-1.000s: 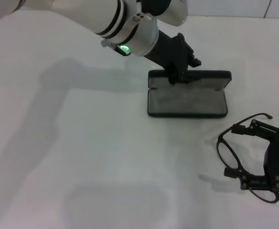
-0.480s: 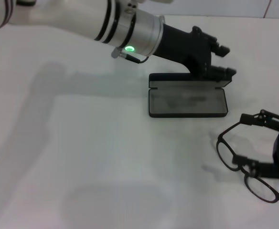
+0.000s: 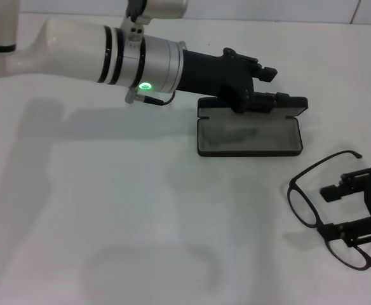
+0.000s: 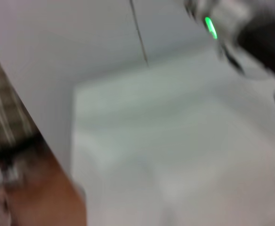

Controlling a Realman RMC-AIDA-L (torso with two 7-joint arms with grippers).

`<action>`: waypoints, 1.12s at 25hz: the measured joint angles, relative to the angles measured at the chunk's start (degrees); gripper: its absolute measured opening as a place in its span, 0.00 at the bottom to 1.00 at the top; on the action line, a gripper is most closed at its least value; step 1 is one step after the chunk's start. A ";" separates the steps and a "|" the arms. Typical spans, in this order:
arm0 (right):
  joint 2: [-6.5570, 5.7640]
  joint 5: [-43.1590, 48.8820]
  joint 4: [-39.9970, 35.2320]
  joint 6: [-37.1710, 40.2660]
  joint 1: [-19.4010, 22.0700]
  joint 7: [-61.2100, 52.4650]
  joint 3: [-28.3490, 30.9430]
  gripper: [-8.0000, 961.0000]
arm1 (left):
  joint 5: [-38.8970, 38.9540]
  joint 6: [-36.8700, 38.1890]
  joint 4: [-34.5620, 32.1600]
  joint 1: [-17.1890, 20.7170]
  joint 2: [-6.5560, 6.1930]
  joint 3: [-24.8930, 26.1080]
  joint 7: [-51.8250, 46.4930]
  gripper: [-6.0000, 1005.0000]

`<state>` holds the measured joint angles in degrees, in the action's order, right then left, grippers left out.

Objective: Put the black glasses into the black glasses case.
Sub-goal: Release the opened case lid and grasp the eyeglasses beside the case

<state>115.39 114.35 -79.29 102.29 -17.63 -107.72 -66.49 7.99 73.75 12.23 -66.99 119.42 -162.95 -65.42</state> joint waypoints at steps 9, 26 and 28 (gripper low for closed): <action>0.12 19.02 -7.84 -2.08 -6.56 -23.14 -9.15 0.71 | -0.36 -0.02 -0.01 -0.21 0.07 0.00 0.41 0.54; 0.54 23.85 -6.29 -9.18 -7.80 -29.33 -22.18 0.69 | -1.49 -0.31 -0.11 -0.89 0.21 0.00 0.93 0.54; 0.54 24.17 -5.94 -9.78 -7.85 -29.58 -23.49 0.69 | -1.49 -0.38 -0.18 -0.88 0.23 0.00 1.34 0.54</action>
<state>115.93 138.52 -85.23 92.51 -25.48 -137.30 -89.99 6.50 73.37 12.05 -67.87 119.65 -162.95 -64.08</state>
